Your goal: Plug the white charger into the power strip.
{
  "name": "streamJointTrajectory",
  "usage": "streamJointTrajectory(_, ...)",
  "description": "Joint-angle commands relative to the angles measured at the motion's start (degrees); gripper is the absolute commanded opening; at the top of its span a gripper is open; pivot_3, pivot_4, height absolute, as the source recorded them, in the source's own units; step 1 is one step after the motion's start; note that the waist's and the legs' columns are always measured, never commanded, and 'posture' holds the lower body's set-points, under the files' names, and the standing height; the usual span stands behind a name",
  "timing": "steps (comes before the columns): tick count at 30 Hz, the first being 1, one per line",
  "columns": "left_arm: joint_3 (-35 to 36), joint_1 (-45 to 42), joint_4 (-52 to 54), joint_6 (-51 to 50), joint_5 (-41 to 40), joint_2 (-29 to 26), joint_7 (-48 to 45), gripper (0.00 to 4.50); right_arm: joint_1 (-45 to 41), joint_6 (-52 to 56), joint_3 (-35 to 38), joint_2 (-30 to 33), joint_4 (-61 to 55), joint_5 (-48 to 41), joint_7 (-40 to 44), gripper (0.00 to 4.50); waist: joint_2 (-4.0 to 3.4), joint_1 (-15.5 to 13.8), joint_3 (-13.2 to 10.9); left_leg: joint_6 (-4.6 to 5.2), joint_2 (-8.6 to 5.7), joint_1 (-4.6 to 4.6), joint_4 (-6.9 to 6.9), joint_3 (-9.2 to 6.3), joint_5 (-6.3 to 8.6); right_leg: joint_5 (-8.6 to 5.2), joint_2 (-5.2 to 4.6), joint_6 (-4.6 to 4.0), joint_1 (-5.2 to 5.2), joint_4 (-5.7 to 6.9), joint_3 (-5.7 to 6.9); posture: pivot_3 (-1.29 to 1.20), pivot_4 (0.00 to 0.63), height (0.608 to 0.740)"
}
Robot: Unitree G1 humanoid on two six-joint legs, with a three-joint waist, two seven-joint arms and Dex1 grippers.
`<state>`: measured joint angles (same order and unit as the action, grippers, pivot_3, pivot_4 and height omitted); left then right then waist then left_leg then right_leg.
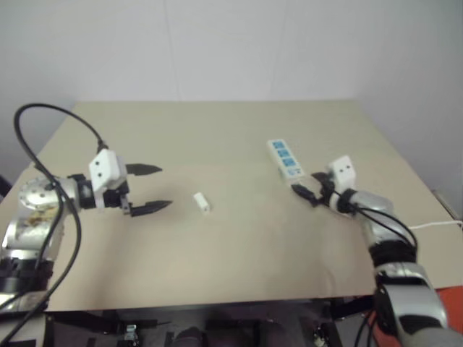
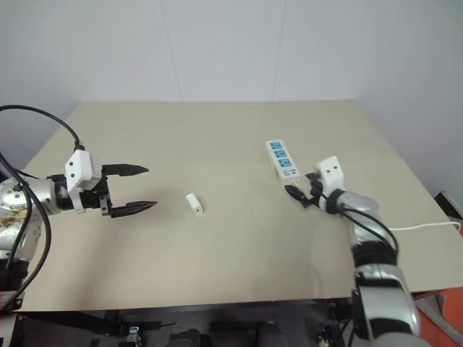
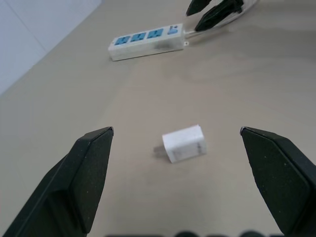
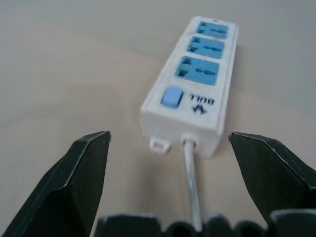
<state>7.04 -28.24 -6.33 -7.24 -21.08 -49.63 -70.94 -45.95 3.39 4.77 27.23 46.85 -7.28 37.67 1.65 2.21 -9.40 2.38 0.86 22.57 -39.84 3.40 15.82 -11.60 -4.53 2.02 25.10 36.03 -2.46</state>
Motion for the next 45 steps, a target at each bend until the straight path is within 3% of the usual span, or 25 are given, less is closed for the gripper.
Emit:
streamJointTrajectory(1, -0.24, -1.05, -0.6, 2.11, 1.37, -0.35, 0.21, 4.48, -5.58, -5.39, 2.08, -1.13, 8.33, 0.98, -6.73, 4.5, -0.01, 0.1, 0.0, -0.07, 0.0, 0.1, 0.0, -0.01, -0.05, 0.0, 0.0, 0.0, 0.06, 0.0, 0.02, 0.0, 0.15, 0.74)
streamJointTrajectory(5, 0.4, 0.16, 0.1, 2.15, 0.87, -0.46, 0.16, 4.48, -8.9, -7.96, 3.54, -2.3, 15.12, 0.38, -9.73, 4.5, -0.02, 0.2, -0.01, -0.15, 0.05, 0.31, 0.03, -0.04, -0.09, 0.01, 0.0, 0.0, 0.17, -0.17, 0.1, 0.0, 0.15, 0.74)
streamJointTrajectory(10, 1.13, 1.57, 0.49, 2.18, 0.38, -0.56, 0.17, 4.48, -9.24, -7.69, 5.12, -3.6, 16.3, -2.03, -4.19, 4.5, -0.03, 0.35, -0.02, -0.04, 0.08, 0.28, 0.03, -0.05, -0.03, 0.02, -0.02, 0.03, 0.13, -0.16, 0.08, 0.0, 0.15, 0.74)
streamJointTrajectory(17, 0.09, 0.24, -1.24, 3.05, 1.05, 0.19, 0.1, 4.48, -10.38, -7.87, 5.8, -4.71, 19.29, -1.51, -4.66, 4.5, -0.04, 0.49, -0.03, -0.13, 0.07, 0.19, 0.02, -0.07, -0.09, 0.1, 0.04, -0.05, 0.13, -0.06, 0.08, 0.0, 0.15, 0.74)
streamJointTrajectory(29, -1.2, -0.9, -3.02, 4.64, 2.15, 1.01, 0.05, 4.48, -11.74, -14.4, 6.18, -8.63, 24.76, -0.1, -10.68, 4.5, -0.04, 1.68, -0.03, -0.2, 0.1, 0.15, 0.03, -0.12, -0.13, 0.13, 0.04, -0.08, 0.13, 0.07, 0.07, 0.0, 0.15, 0.74)
streamJointTrajectory(34, -0.99, 0.15, -2.55, 4.76, 2.41, 1.06, 0.36, 4.5, -11.9, -13.91, 6.6, -8.94, 25.26, -0.14, -10.1, 3.41, -0.04, 1.89, -0.03, -0.19, 0.11, 0.16, 0.05, -0.13, -0.13, 0.13, 0.05, -0.07, 0.13, 0.06, 0.07, 0.0, 0.15, 0.74)
streamJointTrajectory(41, -0.87, 0.93, -1.32, 4.16, 2.25, 1.35, 0.49, 4.5, -9.27, -17.16, 4.87, -8.53, 22.43, 1.78, -6.43, 3.41, -0.05, 1.84, -0.03, -0.19, 0.11, 0.16, 0.05, -0.16, -0.13, 0.13, 0.06, -0.07, 0.13, 0.07, 0.08, 0.0, 0.15, 0.74)
streamJointTrajectory(45, -0.8, 1.22, -0.68, 3.63, 2.08, 1.06, 0.29, 4.5, -2.93, -17.65, 3.86, -6.75, 13.83, 1.18, -0.79, 3.41, -0.05, 1.76, -0.03, -0.19, 0.12, 0.17, 0.06, -0.17, -0.13, 0.13, 0.05, -0.07, 0.13, 0.05, 0.08, 0.0, 0.15, 0.74)
